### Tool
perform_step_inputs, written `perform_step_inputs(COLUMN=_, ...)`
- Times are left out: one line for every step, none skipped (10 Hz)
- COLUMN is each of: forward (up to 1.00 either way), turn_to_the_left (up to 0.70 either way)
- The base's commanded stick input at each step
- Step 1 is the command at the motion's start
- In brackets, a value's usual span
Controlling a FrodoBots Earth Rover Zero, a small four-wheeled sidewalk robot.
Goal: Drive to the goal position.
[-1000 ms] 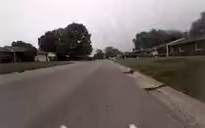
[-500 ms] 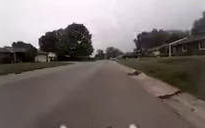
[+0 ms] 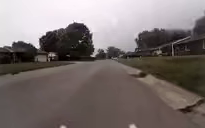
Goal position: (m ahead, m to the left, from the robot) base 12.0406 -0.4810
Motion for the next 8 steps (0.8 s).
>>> perform_step_inputs(forward=1.0, turn_to_the_left=-0.07)
perform_step_inputs(forward=1.0, turn_to_the_left=-0.4)
perform_step_inputs(forward=1.0, turn_to_the_left=-0.4)
perform_step_inputs(forward=1.0, turn_to_the_left=-0.4)
perform_step_inputs(forward=1.0, turn_to_the_left=-0.4)
perform_step_inputs(forward=1.0, turn_to_the_left=-0.4)
perform_step_inputs(forward=1.0, turn_to_the_left=-0.4)
perform_step_inputs(forward=1.0, turn_to_the_left=-0.31)
